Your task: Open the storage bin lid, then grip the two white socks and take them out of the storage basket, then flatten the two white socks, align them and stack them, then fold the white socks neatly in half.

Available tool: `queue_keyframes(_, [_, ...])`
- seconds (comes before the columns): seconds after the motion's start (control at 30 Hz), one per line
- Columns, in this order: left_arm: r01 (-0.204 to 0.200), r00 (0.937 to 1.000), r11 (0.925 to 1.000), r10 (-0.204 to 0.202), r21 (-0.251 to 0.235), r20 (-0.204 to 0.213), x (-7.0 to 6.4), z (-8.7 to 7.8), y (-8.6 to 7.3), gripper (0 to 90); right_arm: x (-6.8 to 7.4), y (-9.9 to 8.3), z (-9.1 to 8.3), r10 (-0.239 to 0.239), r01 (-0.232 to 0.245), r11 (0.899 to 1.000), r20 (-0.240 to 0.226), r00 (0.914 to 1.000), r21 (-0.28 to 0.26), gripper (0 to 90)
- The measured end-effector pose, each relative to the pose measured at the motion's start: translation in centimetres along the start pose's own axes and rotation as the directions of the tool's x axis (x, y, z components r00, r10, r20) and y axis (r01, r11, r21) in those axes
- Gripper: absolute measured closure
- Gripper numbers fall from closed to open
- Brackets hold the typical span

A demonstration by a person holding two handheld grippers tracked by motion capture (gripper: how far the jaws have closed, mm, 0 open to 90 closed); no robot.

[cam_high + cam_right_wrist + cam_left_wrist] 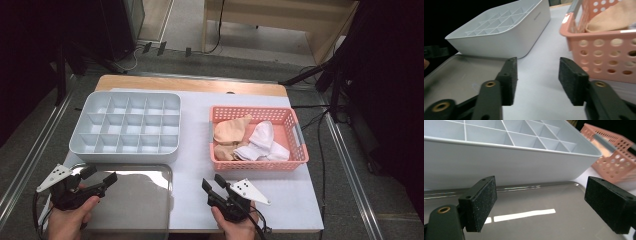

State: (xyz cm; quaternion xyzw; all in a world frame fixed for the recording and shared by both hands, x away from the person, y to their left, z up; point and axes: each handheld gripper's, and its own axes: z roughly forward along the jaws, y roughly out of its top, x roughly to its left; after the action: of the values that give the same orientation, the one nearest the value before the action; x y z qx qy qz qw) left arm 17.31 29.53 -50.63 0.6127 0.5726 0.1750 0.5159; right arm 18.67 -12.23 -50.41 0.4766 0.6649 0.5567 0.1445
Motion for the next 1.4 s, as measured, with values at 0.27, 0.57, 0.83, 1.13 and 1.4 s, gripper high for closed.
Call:
queue_keyframes(0.27, [0.008, 0.9989, 0.9992, -0.01, 0.038, 0.046, -0.5, 0.9, -0.3, 9.4, -1.7, 0.8, -0.4, -0.02, 0.018, 0.998, 0.047, 0.9987, 0.053, 27.5])
queue_keyframes(0.57, [0.038, 0.9944, 0.9976, -0.044, 0.059, 0.096, -0.4, 1.2, 0.0, 9.4, -3.1, 3.7, -3.0, -0.022, 0.023, 1.0, 0.069, 0.9973, -0.012, 21.5])
queue_keyframes(0.83, [0.065, 0.9938, 0.9968, -0.069, 0.047, 0.087, 0.4, 0.9, 0.4, 9.6, -6.5, 7.0, -4.5, 0.025, -0.011, 0.998, 0.206, 0.9782, -0.068, 25.5])
queue_keyframes(1.13, [0.048, 0.9957, 0.9969, -0.053, 0.063, 0.077, 0.5, 1.0, 0.3, 9.7, -9.6, 9.3, -2.8, -0.003, 0.009, 1.0, 0.318, 0.9481, -0.017, 35.1])
queue_keyframes(1.4, [0.047, 0.996, 0.9963, -0.052, 0.072, 0.073, 0.5, 1.2, 0.2, 9.7, -10.7, 9.3, -1.0, 0.033, -0.053, 0.996, 0.266, 0.9633, 0.07, 49.2])
